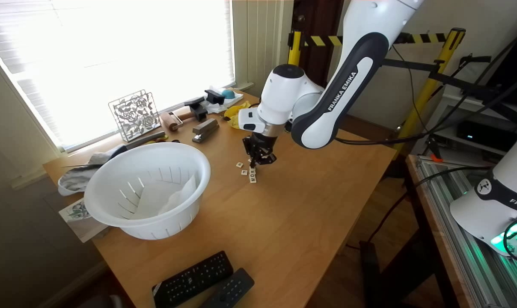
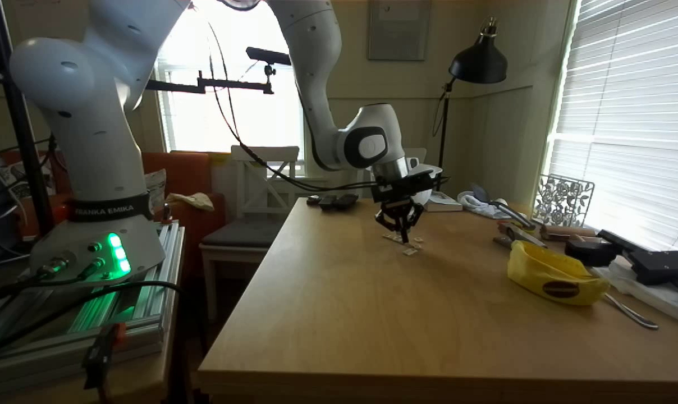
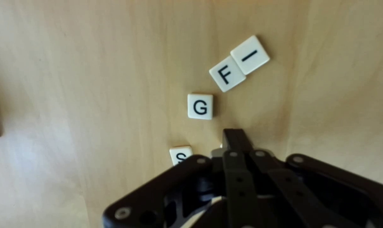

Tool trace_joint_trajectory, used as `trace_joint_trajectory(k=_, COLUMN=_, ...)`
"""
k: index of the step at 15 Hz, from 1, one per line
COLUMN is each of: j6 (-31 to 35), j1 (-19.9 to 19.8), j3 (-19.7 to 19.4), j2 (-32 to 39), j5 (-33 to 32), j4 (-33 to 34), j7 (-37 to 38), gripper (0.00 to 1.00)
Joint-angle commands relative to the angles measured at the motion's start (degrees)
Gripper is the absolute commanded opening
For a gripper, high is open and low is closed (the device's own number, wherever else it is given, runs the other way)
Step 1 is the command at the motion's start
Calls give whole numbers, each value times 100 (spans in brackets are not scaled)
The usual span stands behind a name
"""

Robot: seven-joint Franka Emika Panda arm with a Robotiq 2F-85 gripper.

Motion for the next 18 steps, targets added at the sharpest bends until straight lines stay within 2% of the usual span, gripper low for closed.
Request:
trace_joint_trajectory(k=1, j6=21, j1=-39, j3=60, j2=154, j5=-85, j4=80, j7=123, gripper=0)
trace_joint_trajectory(k=18, j6=63, j1=23, j3=-27, j2=109, j5=-118, j4=39, j7=259, gripper=0)
